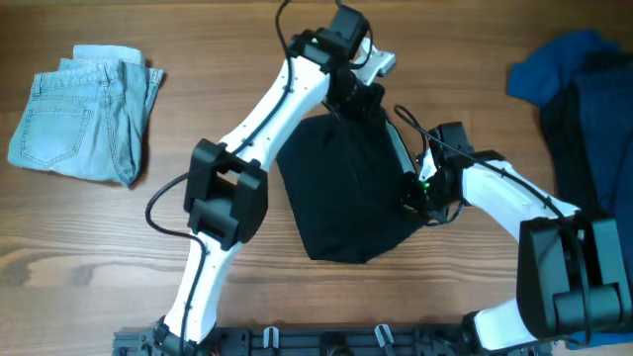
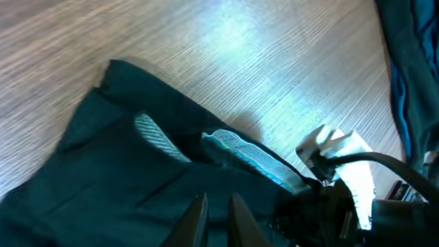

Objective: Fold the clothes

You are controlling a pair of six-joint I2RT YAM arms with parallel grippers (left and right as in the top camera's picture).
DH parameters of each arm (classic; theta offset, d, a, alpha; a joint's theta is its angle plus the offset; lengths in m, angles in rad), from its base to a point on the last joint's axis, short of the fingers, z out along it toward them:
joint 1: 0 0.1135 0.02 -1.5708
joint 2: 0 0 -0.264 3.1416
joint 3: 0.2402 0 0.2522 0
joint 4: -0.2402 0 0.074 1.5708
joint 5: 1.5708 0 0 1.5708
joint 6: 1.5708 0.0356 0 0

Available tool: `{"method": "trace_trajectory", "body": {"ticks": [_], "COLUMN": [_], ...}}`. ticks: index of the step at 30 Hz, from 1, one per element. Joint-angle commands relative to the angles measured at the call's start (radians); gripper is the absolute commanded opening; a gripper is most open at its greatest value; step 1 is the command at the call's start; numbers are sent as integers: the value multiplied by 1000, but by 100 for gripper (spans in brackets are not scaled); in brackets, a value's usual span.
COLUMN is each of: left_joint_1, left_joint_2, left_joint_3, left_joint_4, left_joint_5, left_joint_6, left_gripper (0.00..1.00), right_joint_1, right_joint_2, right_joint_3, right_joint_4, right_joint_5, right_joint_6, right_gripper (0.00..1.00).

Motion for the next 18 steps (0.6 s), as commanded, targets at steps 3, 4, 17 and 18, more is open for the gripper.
{"method": "trace_trajectory", "body": {"ticks": [3, 4, 17, 18], "left_joint_1": [-4, -3, 145, 192], "left_joint_2": [158, 187, 110, 51], "left_joint_3": [-9, -9, 188, 190], "left_joint_4": [78, 104, 193, 174], "left_joint_5": [-111, -115, -281, -286], "left_joint_6": [20, 18, -206, -247], "left_gripper": [8, 8, 35, 48], "right_joint_1": [-12, -12, -12, -12], "right_joint_2": [60, 60, 153, 169], "right_joint_3": [-35, -35, -30, -14], "right_joint_4": [-59, -70, 219, 284], "right_joint_5": [206, 214, 328, 327], "right_joint_6": [20, 19, 78, 76], "right_gripper": [4, 4, 4, 4]}}
